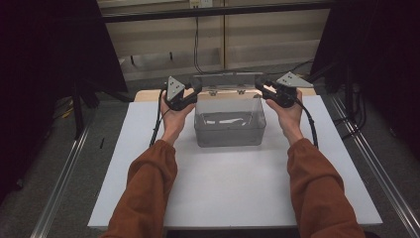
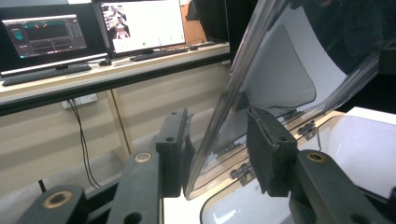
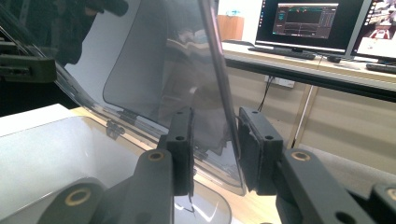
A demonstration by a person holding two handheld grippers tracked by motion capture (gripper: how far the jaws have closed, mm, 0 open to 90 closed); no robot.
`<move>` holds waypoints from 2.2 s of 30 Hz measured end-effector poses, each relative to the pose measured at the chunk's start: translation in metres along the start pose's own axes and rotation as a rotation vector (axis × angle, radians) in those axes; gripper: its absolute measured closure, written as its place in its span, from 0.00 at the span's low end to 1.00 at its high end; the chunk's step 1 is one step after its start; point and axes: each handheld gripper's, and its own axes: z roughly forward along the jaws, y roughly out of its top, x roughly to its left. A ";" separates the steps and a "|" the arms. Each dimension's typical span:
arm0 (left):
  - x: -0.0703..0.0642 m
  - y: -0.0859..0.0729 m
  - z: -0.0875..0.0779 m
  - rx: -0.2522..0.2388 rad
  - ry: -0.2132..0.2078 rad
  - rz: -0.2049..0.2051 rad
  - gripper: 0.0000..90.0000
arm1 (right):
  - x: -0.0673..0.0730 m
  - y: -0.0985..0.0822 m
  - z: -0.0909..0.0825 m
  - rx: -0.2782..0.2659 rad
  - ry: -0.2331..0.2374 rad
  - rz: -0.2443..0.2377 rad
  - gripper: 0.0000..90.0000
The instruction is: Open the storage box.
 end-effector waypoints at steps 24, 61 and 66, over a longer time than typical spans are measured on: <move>0.009 -0.006 0.016 0.034 0.001 -0.085 0.76 | -0.012 -0.011 0.016 0.040 -0.010 0.014 0.77; 0.020 -0.018 0.035 0.138 -0.012 -0.184 0.77 | -0.025 -0.019 0.040 0.111 0.012 0.074 0.79; 0.022 -0.019 0.036 0.160 -0.021 -0.187 0.78 | -0.025 -0.020 0.041 0.112 0.007 0.083 0.79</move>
